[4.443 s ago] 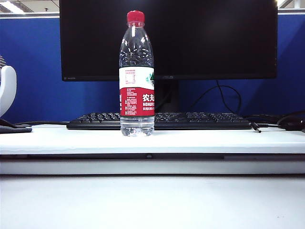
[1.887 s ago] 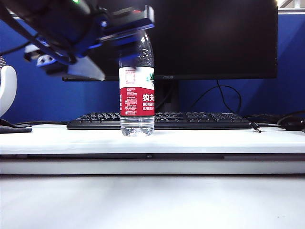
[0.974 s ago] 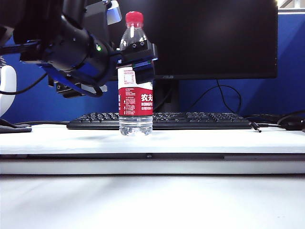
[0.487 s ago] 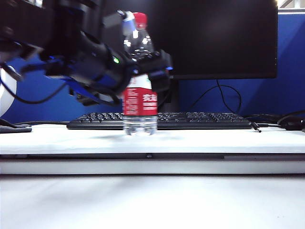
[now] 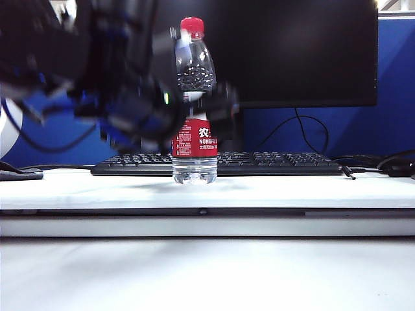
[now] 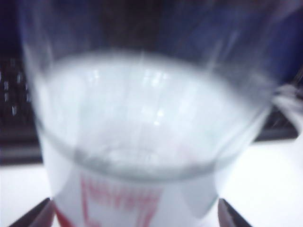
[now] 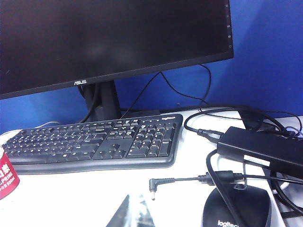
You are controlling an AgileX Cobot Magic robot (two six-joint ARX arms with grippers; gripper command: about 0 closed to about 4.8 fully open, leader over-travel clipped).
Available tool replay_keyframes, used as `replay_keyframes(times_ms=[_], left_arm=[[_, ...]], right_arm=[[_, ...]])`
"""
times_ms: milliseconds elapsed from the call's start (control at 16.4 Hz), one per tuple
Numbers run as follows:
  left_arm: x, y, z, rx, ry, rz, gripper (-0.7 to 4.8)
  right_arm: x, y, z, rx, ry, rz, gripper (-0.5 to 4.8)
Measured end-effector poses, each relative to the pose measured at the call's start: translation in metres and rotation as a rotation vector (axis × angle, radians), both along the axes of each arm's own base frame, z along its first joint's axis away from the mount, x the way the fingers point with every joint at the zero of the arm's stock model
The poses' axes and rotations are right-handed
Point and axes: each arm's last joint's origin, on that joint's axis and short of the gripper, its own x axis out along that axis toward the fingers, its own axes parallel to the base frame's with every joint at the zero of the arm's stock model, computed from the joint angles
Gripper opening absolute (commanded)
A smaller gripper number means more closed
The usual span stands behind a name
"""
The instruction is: Unscrew the cap from the plastic bottle on the table.
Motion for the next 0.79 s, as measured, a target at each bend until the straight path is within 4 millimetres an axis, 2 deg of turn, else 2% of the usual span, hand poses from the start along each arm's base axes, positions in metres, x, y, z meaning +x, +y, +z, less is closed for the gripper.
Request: replay_keyframes(times_ms=[61, 243, 365, 426, 609, 730, 791], left_arm=[[0.001, -0.0009, -0.005, 0.006, 0.004, 0.001, 4.79], [0.0017, -0.0018, -0.0013, -0.039, -0.036, 0.0, 4.69], [0.0036, -0.0016, 0.0001, -0.043, -0.04, 0.004, 3.34], [0.0048, -0.0014, 0.001, -0.045, -0.043, 0.009, 2.97], [0.0057, -0.0005, 0.0012, -0.033, -0.049, 0.008, 2.9], [0.0057, -0.0005, 0.0012, -0.019, -0.055, 0.005, 1.73], [0.0057, -0.0007, 0.0014, -0.001, -0.063, -0.003, 1.45]], right_arm=[[0.0, 0.0, 0.0, 0.0, 0.0, 0.0, 0.23], [0.0, 0.0, 0.0, 0.0, 0.0, 0.0, 0.22], [0.0, 0.0, 0.0, 0.0, 0.0, 0.0, 0.22], [0.0, 0.0, 0.0, 0.0, 0.0, 0.0, 0.23], [0.0, 0.0, 0.0, 0.0, 0.0, 0.0, 0.22], [0.0, 0.0, 0.0, 0.0, 0.0, 0.0, 0.22], [0.0, 0.0, 0.0, 0.0, 0.0, 0.0, 0.22]])
